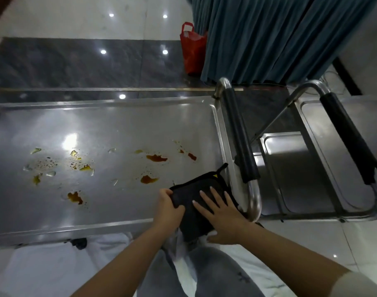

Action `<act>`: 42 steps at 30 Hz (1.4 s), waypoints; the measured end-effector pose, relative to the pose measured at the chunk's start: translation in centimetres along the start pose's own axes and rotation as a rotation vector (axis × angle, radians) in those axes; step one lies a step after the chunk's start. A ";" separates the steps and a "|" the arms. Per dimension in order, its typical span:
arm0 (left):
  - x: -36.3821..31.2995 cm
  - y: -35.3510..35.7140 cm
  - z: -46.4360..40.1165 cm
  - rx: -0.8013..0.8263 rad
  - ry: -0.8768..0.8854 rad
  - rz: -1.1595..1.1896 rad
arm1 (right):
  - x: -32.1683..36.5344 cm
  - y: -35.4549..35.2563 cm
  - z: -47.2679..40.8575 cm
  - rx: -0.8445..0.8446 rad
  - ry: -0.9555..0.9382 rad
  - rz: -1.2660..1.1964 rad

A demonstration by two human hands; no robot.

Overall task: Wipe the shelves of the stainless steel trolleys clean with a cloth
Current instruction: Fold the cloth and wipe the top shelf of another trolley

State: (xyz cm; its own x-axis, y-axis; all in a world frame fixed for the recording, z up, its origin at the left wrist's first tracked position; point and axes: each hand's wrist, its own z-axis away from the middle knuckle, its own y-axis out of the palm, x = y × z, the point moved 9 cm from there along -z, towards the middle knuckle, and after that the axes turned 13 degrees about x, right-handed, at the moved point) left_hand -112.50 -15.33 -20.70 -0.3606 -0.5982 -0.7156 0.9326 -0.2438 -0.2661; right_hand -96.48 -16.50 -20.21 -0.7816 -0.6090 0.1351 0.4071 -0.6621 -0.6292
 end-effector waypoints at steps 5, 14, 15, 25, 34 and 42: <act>-2.2 -1.2 0.1 0.133 0.078 0.281 | 0.3 -2.1 -1.1 -0.074 -0.008 -0.071; -3.5 -1.5 0.8 0.364 -0.126 0.408 | 2.9 -3.1 2.9 -0.431 -0.064 -0.574; -4.1 -1.4 0.7 0.387 -0.118 0.363 | 3.2 -2.9 3.4 -0.433 -0.057 -0.588; -9.7 3.3 -3.7 0.533 0.102 -0.170 | -2.6 -2.7 5.8 -0.652 0.361 -0.843; -7.7 1.9 -1.9 0.398 0.583 -0.714 | -0.9 -3.3 1.5 -0.392 0.144 -0.290; 0.9 -5.2 1.6 0.097 0.448 -1.065 | -1.2 -4.9 -4.3 -0.306 0.116 0.021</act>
State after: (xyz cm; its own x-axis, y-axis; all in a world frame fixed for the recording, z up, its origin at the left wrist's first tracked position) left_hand -117.66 -15.85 -18.94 -0.9067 0.2645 -0.3286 0.1480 -0.5301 -0.8349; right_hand -99.58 -10.65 -20.60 -0.8303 -0.5558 0.0421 0.2769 -0.4768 -0.8342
